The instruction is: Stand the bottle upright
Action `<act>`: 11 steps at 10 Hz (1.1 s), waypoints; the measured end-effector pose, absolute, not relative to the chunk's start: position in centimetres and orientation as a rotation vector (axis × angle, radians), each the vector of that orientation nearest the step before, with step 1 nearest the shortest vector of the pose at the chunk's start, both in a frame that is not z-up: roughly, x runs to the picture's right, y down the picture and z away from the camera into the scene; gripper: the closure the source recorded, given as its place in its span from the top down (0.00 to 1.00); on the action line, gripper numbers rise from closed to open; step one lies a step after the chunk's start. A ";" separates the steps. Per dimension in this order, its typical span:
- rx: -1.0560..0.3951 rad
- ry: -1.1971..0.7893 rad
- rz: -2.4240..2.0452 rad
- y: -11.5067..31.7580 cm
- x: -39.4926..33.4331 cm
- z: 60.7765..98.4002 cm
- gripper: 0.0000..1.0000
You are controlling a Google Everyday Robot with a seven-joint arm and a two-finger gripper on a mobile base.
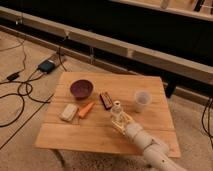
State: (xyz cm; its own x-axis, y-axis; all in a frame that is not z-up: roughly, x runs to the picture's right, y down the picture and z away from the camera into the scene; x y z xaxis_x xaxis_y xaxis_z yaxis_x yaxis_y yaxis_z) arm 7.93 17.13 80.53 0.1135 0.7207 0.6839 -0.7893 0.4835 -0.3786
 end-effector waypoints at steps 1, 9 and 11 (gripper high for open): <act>0.086 -0.946 1.109 17.1 7.9 80.5 0.80; 0.087 -0.947 1.110 17.1 7.9 80.5 0.80; 0.088 -0.947 1.111 17.1 7.9 80.5 0.80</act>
State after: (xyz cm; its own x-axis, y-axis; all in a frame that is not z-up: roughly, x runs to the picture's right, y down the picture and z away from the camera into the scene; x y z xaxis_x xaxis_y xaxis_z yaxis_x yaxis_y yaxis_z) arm 7.94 17.11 80.52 0.1116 0.7201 0.6848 -0.7900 0.4824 -0.3785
